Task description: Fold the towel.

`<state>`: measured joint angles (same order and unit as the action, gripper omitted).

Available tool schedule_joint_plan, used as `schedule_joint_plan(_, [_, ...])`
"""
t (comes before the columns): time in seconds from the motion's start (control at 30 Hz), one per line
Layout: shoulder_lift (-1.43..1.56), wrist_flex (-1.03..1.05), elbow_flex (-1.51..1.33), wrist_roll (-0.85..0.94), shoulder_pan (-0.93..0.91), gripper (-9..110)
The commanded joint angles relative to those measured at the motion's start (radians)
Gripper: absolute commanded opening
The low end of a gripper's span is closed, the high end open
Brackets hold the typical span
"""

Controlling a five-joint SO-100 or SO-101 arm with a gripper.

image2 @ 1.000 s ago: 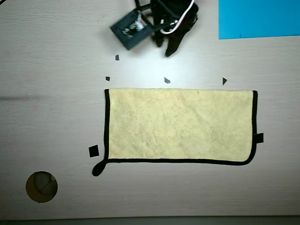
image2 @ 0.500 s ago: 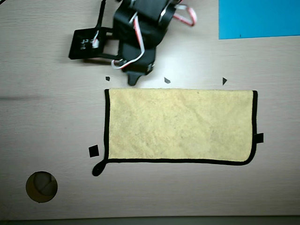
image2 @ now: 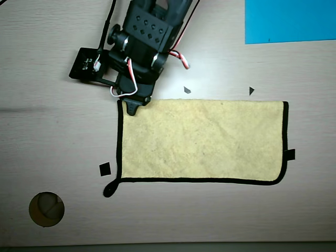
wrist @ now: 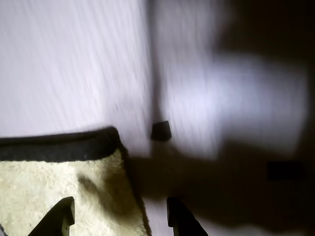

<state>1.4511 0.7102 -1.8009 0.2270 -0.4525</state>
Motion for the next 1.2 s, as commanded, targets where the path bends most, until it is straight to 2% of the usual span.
schedule_joint_plan(0.0, [-0.018, -0.044, 0.083, 0.015, 0.003, 23])
schedule_joint_plan(0.4, [-0.100, -0.158, 0.071, 0.003, 0.044, 24])
schedule_joint_plan(0.7, [-0.133, -0.198, 0.069, 0.141, 0.069, 16])
schedule_joint_plan(0.87, [-0.124, -0.198, 0.067, 0.242, 0.069, 8])
schedule_joint_plan(0.97, [-0.095, -0.196, 0.064, 0.265, 0.066, 0])
schedule_joint_plan(1.17, [-0.015, -0.114, 0.089, 0.308, 0.094, 0])
